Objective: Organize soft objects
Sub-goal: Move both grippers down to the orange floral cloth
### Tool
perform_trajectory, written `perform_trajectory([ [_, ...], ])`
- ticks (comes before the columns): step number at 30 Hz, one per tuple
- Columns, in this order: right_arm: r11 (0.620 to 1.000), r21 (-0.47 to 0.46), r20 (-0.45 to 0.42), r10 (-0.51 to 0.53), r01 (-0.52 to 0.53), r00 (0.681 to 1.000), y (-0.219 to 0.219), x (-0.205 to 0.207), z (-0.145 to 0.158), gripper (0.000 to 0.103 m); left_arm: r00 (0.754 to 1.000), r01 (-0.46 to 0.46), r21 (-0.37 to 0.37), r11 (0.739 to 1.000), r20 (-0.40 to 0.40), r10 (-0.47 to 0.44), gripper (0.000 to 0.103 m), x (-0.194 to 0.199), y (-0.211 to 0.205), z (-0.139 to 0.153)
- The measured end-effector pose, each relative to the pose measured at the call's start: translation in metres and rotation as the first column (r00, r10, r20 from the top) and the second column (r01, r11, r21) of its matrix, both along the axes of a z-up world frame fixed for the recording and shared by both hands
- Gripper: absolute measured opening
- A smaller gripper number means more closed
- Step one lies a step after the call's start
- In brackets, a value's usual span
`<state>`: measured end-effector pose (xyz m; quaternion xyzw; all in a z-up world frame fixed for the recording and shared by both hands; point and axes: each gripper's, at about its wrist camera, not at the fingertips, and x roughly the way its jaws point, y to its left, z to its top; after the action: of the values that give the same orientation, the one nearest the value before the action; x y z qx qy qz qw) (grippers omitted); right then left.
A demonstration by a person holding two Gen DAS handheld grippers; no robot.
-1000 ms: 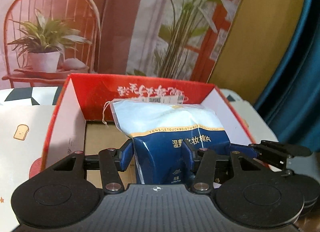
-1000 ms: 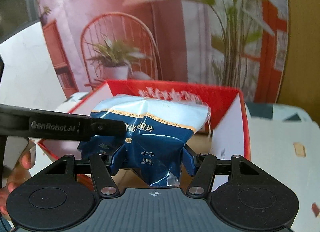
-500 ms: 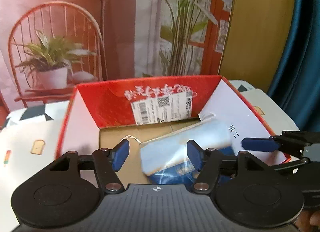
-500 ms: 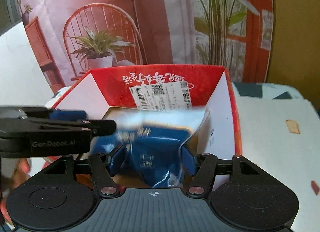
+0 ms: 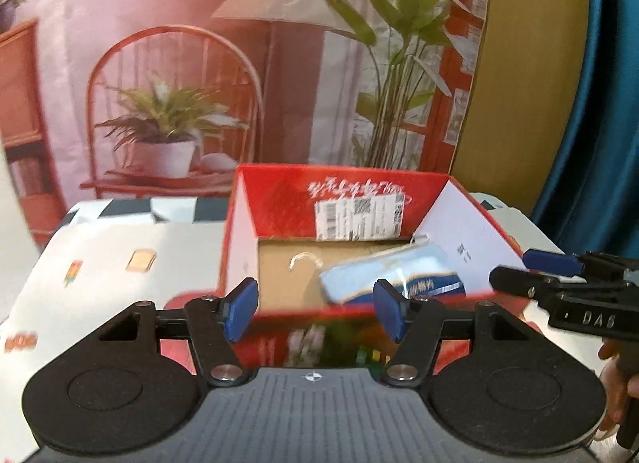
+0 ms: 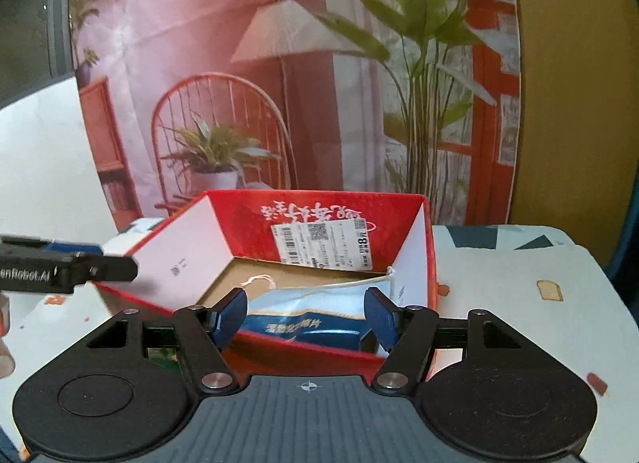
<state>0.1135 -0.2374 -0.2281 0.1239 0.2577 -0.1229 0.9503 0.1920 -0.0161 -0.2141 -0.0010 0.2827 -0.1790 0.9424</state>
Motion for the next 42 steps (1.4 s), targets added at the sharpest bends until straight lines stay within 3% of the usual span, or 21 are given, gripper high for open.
perform_trajectory([
  [7, 0.999, 0.024, 0.033, 0.041, -0.042, 0.999, 0.032, -0.031, -0.008, 0.062, 0.997, -0.069, -0.03, 0.997, -0.045, 0.067, 0.066, -0.044, 0.022, -0.022],
  [14, 0.994, 0.053, -0.029, 0.093, -0.091, 0.995, 0.067, -0.054, -0.037, 0.062, 0.993, -0.074, -0.011, 0.997, -0.09, 0.073, 0.066, -0.072, 0.025, -0.049],
  [21, 0.993, 0.074, -0.099, 0.104, -0.097, 0.99, 0.078, -0.058, -0.065, 0.062, 0.977, -0.108, 0.009, 0.994, -0.182, 0.108, 0.066, -0.075, 0.032, -0.078],
  [25, 0.99, 0.068, -0.133, 0.133, -0.124, 0.982, 0.086, -0.059, -0.078, 0.062, 0.968, -0.122, -0.027, 0.992, -0.226, 0.112, 0.066, -0.074, 0.038, -0.087],
  [42, 0.984, 0.131, -0.162, 0.138, -0.117, 0.977, 0.08, -0.053, -0.095, 0.066, 0.954, -0.117, -0.063, 0.991, -0.285, 0.094, 0.066, -0.069, 0.034, -0.103],
])
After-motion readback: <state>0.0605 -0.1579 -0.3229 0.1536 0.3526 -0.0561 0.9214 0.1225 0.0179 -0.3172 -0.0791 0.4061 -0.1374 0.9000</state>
